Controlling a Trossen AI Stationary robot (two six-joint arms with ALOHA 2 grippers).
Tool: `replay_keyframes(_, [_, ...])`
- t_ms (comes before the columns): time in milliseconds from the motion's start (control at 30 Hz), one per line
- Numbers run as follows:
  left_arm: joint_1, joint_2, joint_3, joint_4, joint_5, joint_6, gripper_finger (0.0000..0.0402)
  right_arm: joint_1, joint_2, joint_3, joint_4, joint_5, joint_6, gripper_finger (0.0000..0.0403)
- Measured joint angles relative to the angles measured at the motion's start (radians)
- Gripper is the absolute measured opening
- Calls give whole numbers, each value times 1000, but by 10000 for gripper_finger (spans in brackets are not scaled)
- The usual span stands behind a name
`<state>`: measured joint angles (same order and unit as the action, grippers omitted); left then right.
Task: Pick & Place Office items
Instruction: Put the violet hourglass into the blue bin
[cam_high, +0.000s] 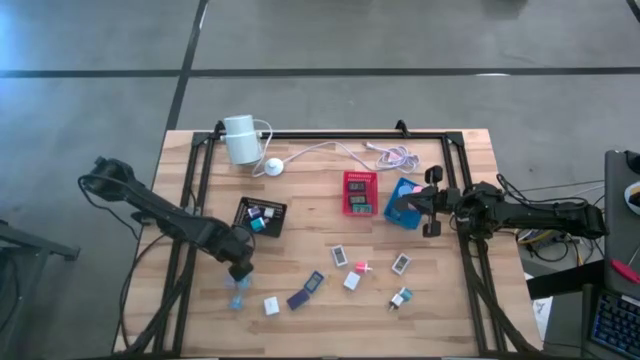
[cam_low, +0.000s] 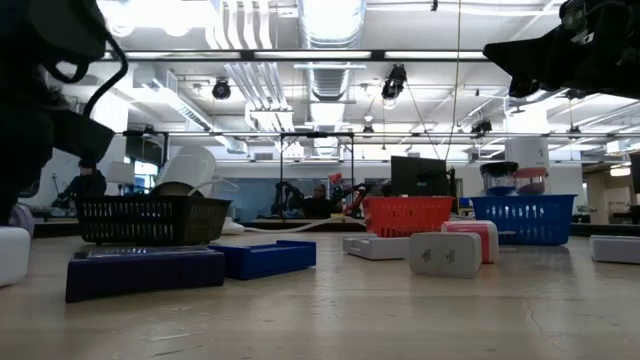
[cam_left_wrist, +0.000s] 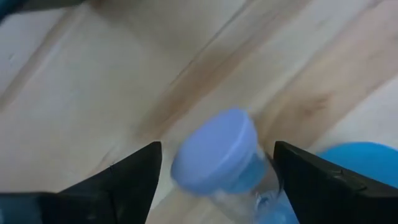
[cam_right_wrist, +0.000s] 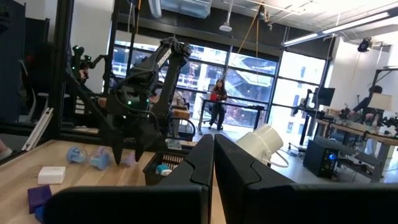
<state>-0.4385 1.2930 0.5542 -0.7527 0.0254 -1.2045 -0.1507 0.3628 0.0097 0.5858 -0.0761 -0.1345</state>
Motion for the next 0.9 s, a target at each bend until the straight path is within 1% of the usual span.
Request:
replay_keyframes(133, [0, -7, -47, 63, -4, -9, 304, 0, 0, 0, 0, 0, 0, 8])
replay_keyframes(233, [0, -9, -57, 66, -11, -21, 297, 0, 0, 0, 0, 0, 0, 8])
replay_keyframes(300, [0, -8, -57, 56, -15, -27, 285, 0, 0, 0, 0, 0, 0, 8])
replay_keyframes(400, [0, -8, -54, 47, -18, -26, 251, 0, 0, 0, 1, 0, -1, 8])
replay_keyframes(500, [0, -6, -53, 35, -22, -26, 204, 0, 0, 0, 1, 0, 0, 8])
replay_keyframes(533, [0, -6, -53, 35, -22, -26, 194, 0, 0, 0, 1, 0, 0, 8])
replay_keyframes(767, [-2, -6, -52, 34, -22, 6, 194, 0, 1, 0, -1, 0, -3, 8])
replay_keyframes(900, [-3, 3, -14, -4, -37, 51, 194, 0, 0, 0, -1, 0, -4, 8])
